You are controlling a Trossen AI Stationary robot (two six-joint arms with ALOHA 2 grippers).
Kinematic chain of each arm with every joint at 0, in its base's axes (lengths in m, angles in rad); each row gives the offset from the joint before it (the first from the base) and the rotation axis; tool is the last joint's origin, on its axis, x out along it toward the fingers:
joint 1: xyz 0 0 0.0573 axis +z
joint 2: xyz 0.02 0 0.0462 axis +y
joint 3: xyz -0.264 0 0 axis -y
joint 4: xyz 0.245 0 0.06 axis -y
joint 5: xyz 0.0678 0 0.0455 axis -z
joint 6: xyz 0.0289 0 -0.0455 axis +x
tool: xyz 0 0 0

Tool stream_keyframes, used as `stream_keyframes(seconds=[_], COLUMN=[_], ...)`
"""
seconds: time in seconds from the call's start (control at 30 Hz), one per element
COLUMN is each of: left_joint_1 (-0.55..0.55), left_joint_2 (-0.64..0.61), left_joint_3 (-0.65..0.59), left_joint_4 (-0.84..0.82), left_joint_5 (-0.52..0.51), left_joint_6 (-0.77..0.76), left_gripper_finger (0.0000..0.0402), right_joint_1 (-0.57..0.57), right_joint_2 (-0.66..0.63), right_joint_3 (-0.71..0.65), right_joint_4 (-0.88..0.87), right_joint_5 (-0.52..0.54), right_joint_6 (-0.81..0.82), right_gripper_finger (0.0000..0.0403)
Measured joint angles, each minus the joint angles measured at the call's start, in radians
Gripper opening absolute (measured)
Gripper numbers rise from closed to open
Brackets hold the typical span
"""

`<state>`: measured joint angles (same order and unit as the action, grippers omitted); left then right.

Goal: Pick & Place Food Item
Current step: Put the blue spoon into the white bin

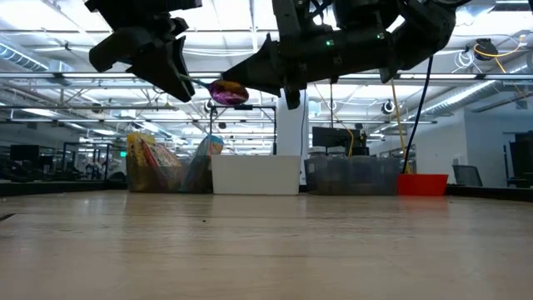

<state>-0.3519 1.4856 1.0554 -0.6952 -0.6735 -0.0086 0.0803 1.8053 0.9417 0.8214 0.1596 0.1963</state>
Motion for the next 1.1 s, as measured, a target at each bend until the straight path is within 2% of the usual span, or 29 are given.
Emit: stream_keyframes(seconds=[0.23,0.43,0.73,0.93,1.1], left_joint_1=[-0.001,-0.001,0.023,0.077,0.161], left_joint_2=[0.001,0.001,0.001,0.001,0.001], left_joint_3=[0.000,0.000,0.000,0.000,0.000], left_joint_4=[-0.001,-0.009,-0.025,-0.067,-0.065], left_joint_5=[-0.001,0.021,0.045,0.044,0.039], left_joint_6=[0.001,0.004,-0.012,-0.004,0.076], left_gripper_finger=[0.0069,0.0018,0.0018,0.0018,0.0018], right_joint_1=[-0.001,-0.001,-0.001,-0.001,0.000], right_joint_2=[0.002,0.002,0.002,0.002,0.002], right_joint_3=[-0.002,-0.002,-0.002,-0.002,-0.002], right_joint_4=[-0.012,-0.011,-0.004,-0.003,-0.003], right_joint_5=[0.005,0.004,0.001,-0.003,-0.003], right_joint_6=[0.002,0.001,0.000,-0.037,-0.052], right_gripper_finger=[0.0001,0.0001,0.0001,0.0001,0.0035])
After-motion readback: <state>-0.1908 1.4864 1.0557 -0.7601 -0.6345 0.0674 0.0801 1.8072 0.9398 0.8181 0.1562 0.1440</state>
